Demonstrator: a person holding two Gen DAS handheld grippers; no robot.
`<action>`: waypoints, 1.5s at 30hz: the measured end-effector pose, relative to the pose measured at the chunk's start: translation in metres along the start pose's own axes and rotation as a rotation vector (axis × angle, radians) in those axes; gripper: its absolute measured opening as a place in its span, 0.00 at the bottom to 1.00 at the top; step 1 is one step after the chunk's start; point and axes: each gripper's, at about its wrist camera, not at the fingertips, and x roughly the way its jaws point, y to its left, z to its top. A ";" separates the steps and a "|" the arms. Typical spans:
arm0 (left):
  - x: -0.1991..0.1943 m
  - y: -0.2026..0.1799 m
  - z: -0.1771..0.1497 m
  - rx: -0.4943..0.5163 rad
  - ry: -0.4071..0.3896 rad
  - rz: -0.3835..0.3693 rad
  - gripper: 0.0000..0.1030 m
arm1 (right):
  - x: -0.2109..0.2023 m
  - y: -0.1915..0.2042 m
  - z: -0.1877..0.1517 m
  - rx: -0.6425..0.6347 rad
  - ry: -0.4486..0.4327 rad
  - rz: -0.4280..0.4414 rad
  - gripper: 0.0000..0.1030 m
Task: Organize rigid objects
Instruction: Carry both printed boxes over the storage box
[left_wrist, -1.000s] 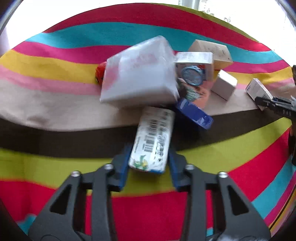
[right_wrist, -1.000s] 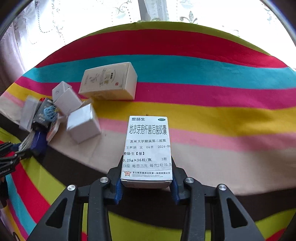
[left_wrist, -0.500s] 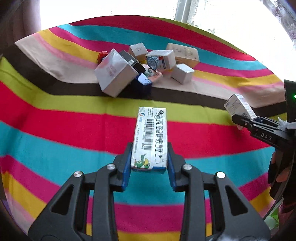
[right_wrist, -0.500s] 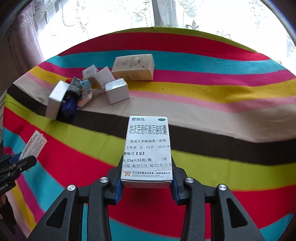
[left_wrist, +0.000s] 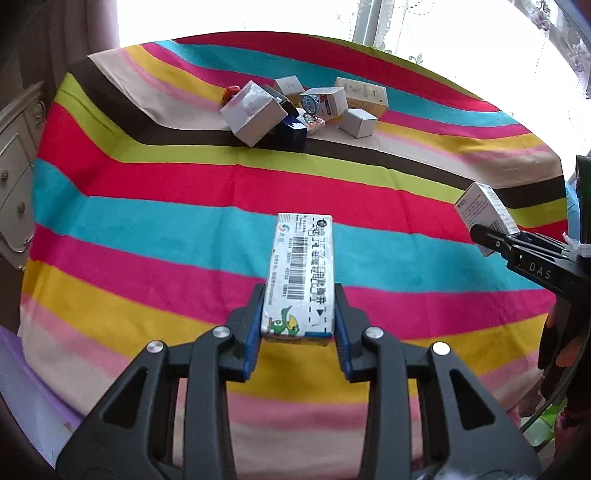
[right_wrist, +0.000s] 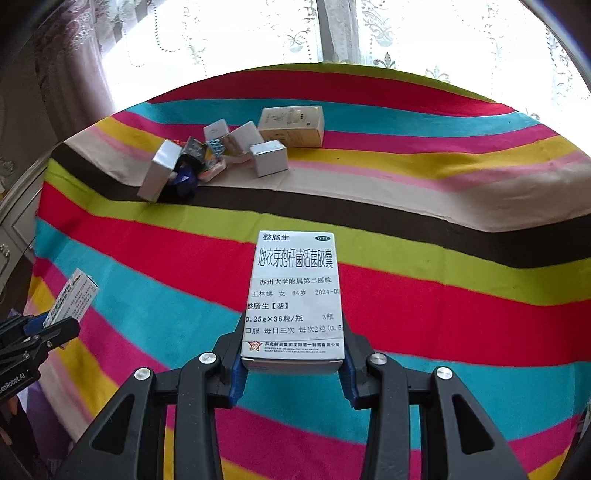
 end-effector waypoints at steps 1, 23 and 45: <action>-0.004 0.000 -0.002 -0.002 -0.002 0.004 0.37 | -0.004 0.002 -0.002 -0.005 -0.004 0.002 0.40; -0.097 0.011 -0.031 0.031 -0.090 0.097 0.37 | -0.064 0.052 -0.021 -0.098 -0.065 0.121 0.40; -0.170 0.147 -0.098 -0.270 -0.185 0.281 0.37 | -0.070 0.232 -0.050 -0.515 0.023 0.387 0.40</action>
